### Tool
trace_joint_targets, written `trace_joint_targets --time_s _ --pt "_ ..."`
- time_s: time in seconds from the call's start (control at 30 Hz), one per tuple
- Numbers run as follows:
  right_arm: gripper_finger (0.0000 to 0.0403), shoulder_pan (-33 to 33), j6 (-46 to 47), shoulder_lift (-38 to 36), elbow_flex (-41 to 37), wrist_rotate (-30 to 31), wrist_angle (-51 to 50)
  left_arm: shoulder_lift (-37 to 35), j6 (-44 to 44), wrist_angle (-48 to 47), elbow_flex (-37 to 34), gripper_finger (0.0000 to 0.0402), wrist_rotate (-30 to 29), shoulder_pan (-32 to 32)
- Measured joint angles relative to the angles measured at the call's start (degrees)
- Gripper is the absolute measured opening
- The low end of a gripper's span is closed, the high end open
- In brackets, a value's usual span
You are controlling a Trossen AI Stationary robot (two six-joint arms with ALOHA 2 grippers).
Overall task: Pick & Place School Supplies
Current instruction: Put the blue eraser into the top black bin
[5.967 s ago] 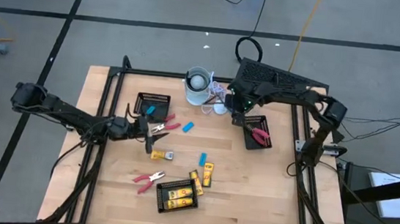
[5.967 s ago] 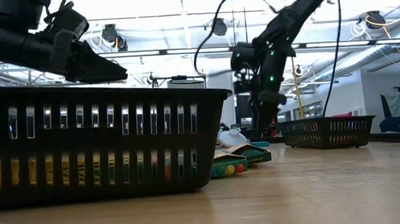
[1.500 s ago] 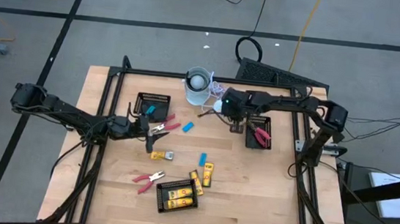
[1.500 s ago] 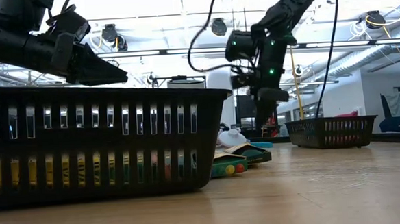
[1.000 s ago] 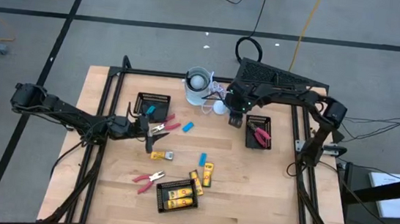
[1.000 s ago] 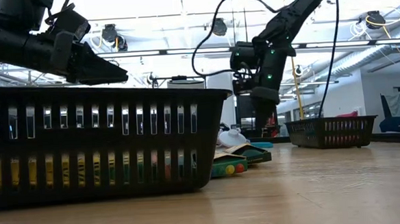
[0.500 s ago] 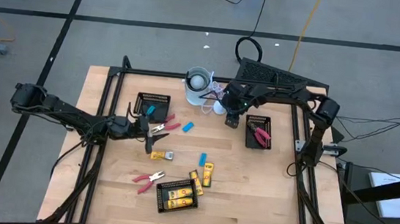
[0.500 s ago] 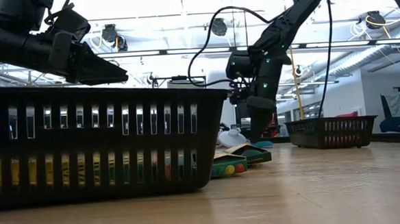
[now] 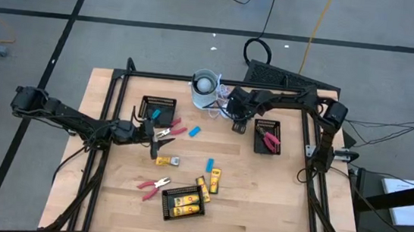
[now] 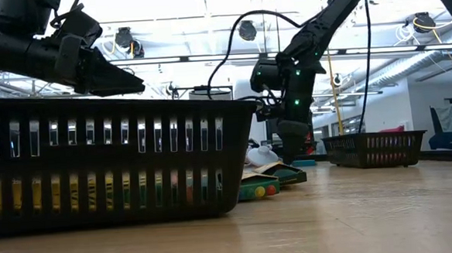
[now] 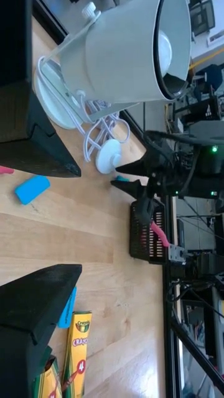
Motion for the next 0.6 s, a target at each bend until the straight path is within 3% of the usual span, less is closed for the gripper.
trace_joint_targets --time_s 0.17,0.23,0.33,0.6 --pt "0.0029 1.01 -2.19 0.36 -0.01 -0.44 0.25 0.00 0.01 0.00 0.00 0.0243 0.00 0.00" --pt "0.0010 1.38 -4.30 -0.05 -0.02 -0.02 0.25 0.00 0.01 0.00 0.00 0.0243 0.00 0.00" --pt "0.0040 1.52 -4.56 -1.66 -0.18 1.17 0.74 0.01 0.01 -0.02 0.00 0.0243 0.00 0.00" --pt "0.0183 0.99 -1.61 -3.99 1.76 2.76 -3.52 0.00 0.03 0.02 0.00 0.0243 -0.02 -0.01"
